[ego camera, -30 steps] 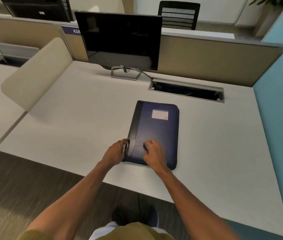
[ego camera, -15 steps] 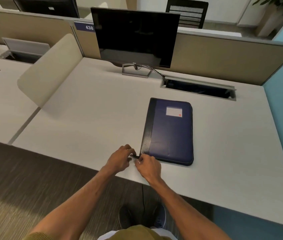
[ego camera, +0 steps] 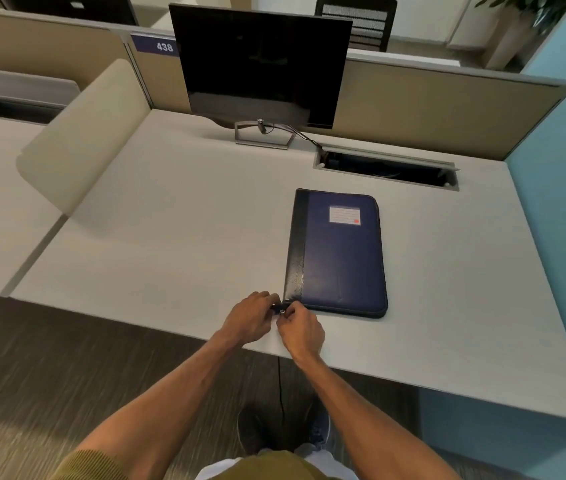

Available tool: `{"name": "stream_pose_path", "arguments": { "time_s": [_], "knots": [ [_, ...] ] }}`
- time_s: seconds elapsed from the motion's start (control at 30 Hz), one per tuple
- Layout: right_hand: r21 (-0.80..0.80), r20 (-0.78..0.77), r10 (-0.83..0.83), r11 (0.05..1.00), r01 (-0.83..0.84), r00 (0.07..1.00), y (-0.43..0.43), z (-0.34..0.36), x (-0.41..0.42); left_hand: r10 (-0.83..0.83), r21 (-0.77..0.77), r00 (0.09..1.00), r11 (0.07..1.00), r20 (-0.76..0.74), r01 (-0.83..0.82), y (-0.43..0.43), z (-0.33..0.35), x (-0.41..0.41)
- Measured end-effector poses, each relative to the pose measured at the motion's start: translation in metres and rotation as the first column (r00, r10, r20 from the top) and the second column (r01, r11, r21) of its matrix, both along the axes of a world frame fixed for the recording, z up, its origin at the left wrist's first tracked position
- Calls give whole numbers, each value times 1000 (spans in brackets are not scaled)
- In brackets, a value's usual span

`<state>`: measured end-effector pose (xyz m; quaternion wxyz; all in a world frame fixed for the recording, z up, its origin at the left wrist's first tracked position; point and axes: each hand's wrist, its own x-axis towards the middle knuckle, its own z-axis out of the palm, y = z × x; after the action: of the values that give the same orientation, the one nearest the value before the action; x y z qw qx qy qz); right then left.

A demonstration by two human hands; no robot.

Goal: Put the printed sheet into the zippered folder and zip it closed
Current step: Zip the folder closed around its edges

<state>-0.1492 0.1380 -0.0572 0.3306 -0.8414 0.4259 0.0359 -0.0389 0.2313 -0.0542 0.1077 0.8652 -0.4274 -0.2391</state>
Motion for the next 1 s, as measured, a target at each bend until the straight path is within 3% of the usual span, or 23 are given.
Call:
{"name": "stream_pose_path", "arguments": {
  "time_s": [0.3, 0.57, 0.83, 1.0],
  "knots": [
    [8, 29, -1, 1000, 0, 1000, 1, -5, -1, 31, -14, 998, 999, -54, -31, -5, -1, 0],
    [-5, 61, 5, 1000, -4, 998, -2, -7, -3, 43, -8, 999, 999, -14, -44, -5, -1, 2],
    [-134, 23, 106, 986, -102, 994, -10, -3, -6, -71, 57, 987, 996, 143, 63, -11, -4, 4],
    [-207, -49, 26, 978, -36, 998, -16, -1, -3, -112, 111, 965, 990, 236, 88, -9, -4, 10]
  ]
}}
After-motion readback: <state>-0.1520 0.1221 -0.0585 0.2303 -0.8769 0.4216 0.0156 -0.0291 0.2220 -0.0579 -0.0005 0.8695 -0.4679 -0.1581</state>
